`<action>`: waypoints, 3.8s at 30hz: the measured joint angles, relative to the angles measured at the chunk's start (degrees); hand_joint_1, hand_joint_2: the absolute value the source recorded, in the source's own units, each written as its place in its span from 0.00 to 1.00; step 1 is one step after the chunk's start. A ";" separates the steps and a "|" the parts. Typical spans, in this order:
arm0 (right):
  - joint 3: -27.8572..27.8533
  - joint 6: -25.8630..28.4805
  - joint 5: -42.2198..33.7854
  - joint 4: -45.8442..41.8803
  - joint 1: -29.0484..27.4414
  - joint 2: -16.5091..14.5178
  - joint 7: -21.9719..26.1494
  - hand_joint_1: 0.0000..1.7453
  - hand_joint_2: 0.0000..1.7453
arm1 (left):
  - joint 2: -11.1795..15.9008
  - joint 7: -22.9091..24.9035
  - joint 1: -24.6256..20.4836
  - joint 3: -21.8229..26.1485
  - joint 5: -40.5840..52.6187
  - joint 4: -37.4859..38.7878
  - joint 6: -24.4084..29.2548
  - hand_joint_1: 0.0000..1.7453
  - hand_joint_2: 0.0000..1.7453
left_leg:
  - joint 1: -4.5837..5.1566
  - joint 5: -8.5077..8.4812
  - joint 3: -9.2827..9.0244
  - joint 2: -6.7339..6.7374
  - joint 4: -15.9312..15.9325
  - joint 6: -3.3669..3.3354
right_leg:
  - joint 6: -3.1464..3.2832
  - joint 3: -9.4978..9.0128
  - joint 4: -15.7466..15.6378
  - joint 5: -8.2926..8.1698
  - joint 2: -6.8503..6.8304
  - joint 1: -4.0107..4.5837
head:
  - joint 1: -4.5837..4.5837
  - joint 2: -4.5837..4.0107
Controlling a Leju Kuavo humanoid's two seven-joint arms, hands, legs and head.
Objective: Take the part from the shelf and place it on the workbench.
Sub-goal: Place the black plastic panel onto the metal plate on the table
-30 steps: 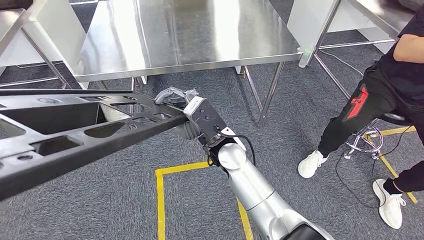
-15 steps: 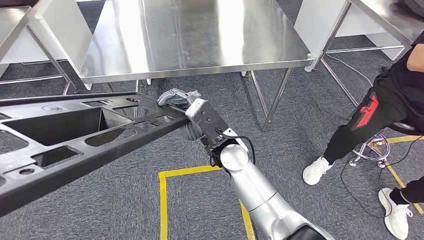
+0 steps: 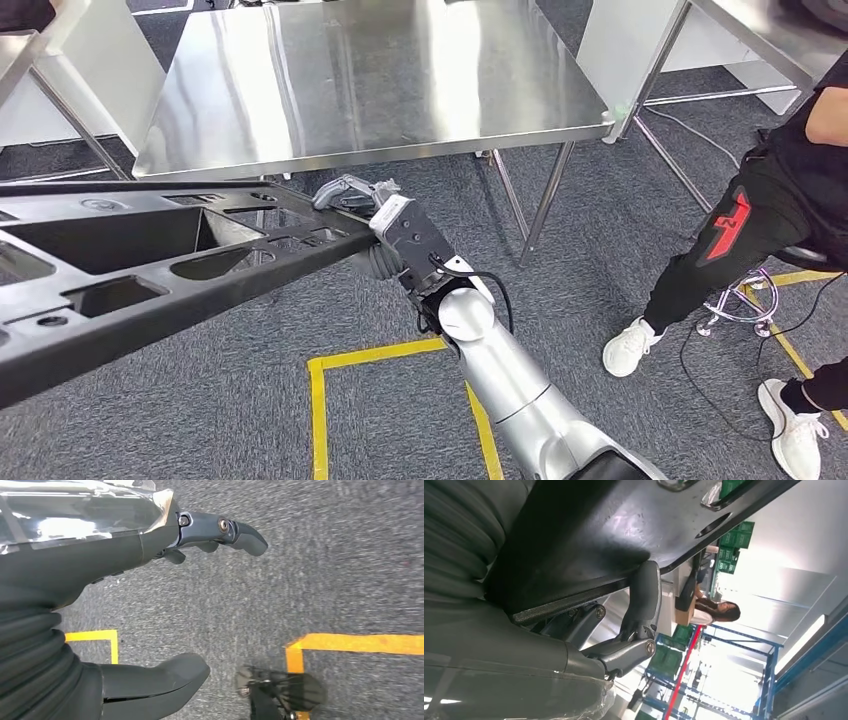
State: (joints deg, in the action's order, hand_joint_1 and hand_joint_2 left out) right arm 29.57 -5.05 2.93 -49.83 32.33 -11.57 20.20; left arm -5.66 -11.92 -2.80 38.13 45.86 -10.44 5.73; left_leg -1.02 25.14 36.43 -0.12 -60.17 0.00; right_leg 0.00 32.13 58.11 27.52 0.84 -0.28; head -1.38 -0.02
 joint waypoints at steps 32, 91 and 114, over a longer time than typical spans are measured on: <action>0.02 -0.52 -0.06 0.48 0.27 -0.67 0.26 1.00 1.00 | -0.14 0.49 0.18 1.06 0.21 -0.29 0.73 0.00 1.00 | 0.39 -1.11 0.02 0.01 1.16 -0.28 | -0.84 -4.41 -0.85 3.46 0.05 -0.16 | 0.07 0.00; 0.48 4.69 7.03 2.40 0.08 -2.76 -2.26 1.00 1.00 | -2.09 2.76 0.69 4.34 1.82 -0.21 2.61 0.00 1.00 | 0.26 2.53 5.83 0.17 -3.72 -0.03 | -0.22 -5.29 0.54 4.60 0.42 -0.48 | 0.56 0.01; -11.85 28.24 58.21 4.44 -4.15 10.12 -26.85 1.00 1.00 | -2.90 2.48 0.74 8.50 0.36 -0.23 5.17 0.00 1.00 | 1.29 0.97 -0.01 -1.37 0.24 -3.24 | -1.99 1.88 0.35 -0.68 -0.29 0.64 | 0.23 0.00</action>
State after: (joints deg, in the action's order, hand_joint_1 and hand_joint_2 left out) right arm 17.72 23.19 61.14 -45.40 28.19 -1.45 -6.66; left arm -8.56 -9.44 -2.06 46.63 46.22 -10.67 10.90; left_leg 0.27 26.11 36.43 -1.48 -59.93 -3.23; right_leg -1.99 34.02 58.46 26.84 0.55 0.36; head -1.14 -0.02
